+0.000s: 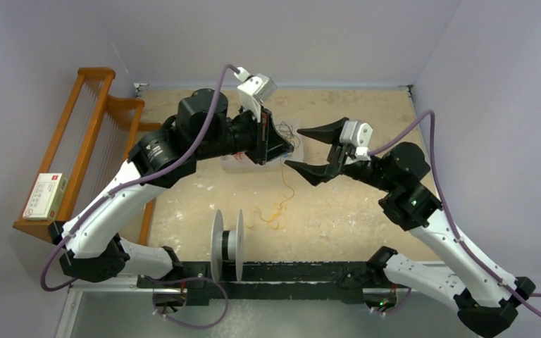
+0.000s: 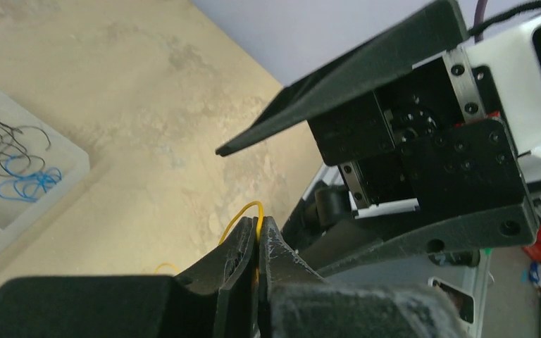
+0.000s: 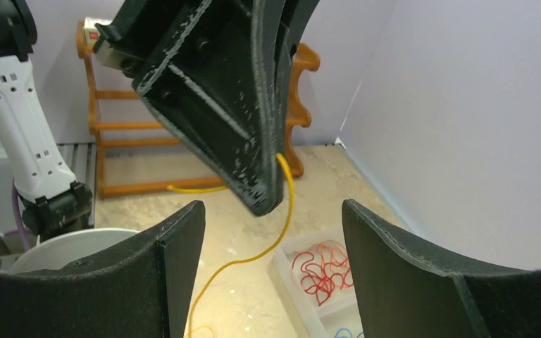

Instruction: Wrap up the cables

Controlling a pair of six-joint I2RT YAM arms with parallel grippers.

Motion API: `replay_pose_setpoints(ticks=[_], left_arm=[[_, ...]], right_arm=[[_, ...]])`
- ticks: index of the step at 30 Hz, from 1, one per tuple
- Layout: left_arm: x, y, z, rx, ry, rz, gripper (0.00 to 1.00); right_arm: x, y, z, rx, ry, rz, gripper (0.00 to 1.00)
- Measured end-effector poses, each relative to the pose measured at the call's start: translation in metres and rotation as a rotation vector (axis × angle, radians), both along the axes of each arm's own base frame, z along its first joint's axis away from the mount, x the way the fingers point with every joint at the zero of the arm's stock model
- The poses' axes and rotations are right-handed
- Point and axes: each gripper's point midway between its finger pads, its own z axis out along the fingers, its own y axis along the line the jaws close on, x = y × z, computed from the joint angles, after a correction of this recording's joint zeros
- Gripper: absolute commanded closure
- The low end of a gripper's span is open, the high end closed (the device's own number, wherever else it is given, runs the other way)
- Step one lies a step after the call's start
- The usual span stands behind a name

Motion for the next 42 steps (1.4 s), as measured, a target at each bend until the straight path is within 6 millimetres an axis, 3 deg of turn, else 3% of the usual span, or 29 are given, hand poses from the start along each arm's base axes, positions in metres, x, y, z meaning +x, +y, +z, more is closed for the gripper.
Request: replay_pose_setpoints(ticks=[6, 13, 18, 20, 22, 24, 30, 35, 39, 42], left_arm=[[-0.018, -0.001, -0.022, 0.086, 0.036, -0.113, 1.0], [-0.034, 0.002, -0.02, 0.126, 0.012, -0.215, 1.0], [-0.041, 0.002, -0.024, 0.153, 0.009, -0.27, 1.0], [-0.042, 0.002, -0.028, 0.167, 0.011, -0.284, 1.0], [-0.042, 0.002, -0.031, 0.179, 0.014, -0.292, 1.0], [-0.043, 0.002, -0.033, 0.188, 0.015, -0.297, 0.99], [-0.043, 0.005, -0.04, 0.21, 0.008, -0.298, 0.7], [-0.038, 0.014, -0.057, 0.238, 0.021, -0.24, 0.52], [-0.038, 0.027, -0.057, 0.184, 0.013, -0.158, 0.49], [-0.047, 0.042, -0.043, 0.072, -0.007, -0.112, 0.45]], right_arm=[[-0.001, 0.003, -0.012, -0.052, -0.01, 0.018, 0.32], [-0.007, 0.014, -0.04, -0.151, 0.039, 0.105, 0.44], [-0.015, 0.017, -0.051, -0.187, 0.06, 0.156, 0.73], [-0.017, 0.017, -0.052, -0.189, 0.06, 0.165, 0.91], [-0.019, 0.016, -0.051, -0.188, 0.063, 0.169, 1.0], [-0.021, 0.014, -0.05, -0.184, 0.065, 0.169, 1.0], [-0.029, 0.003, -0.037, -0.151, 0.044, 0.147, 1.0], [-0.031, -0.008, -0.03, -0.129, 0.049, 0.096, 1.0], [-0.023, -0.013, -0.038, -0.144, 0.086, 0.04, 1.0], [-0.011, -0.017, -0.043, -0.152, 0.117, -0.026, 1.0]])
